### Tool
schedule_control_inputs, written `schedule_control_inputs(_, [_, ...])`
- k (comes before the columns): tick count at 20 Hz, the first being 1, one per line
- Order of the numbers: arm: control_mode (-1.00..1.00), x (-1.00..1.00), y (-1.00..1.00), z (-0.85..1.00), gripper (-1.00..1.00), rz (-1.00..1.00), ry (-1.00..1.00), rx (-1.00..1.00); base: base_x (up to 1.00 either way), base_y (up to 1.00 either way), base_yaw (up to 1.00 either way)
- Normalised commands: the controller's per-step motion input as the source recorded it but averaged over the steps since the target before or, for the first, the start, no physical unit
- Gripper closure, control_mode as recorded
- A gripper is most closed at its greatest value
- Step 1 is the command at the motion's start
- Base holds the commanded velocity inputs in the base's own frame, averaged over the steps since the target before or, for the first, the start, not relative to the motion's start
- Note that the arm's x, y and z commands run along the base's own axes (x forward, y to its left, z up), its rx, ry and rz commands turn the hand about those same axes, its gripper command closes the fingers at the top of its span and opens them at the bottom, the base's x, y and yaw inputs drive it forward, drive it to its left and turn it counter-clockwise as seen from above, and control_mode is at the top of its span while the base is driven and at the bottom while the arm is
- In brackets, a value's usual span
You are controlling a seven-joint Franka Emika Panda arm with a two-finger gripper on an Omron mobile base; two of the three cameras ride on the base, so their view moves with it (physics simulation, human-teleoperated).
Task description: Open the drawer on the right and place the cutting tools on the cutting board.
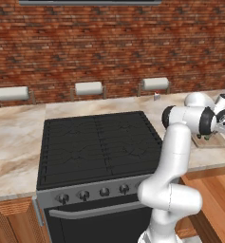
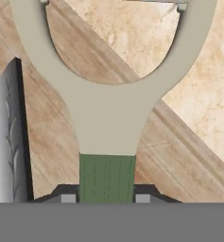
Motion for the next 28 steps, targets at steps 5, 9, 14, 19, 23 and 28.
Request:
schedule_control_inputs(5, [-1.00,-0.01,0.00,-0.05,-1.00,0.00,0.00,0.00,0.00,0.00,0.00])
schedule_control_inputs(9, [-1.00,-0.21,0.00,0.00,-1.00,0.00,0.00,0.00,0.00,0.00,0.00])
schedule_control_inputs(14, [-1.00,-0.27,0.06,0.13,-1.00,0.00,-0.01,0.00,0.00,0.00,0.00])
schedule_control_inputs(19, [-1.00,-0.02,0.21,0.83,-1.00,0.00,-0.07,0.00,0.00,0.00,0.00])
schedule_control_inputs(23, [-1.00,-0.04,0.47,0.99,-1.00,0.00,-0.05,0.00,0.00,0.00,0.00])
schedule_control_inputs(28, [-1.00,-0.33,0.65,0.57,-1.00,0.00,0.00,-0.02,0.00,0.00,0.00])
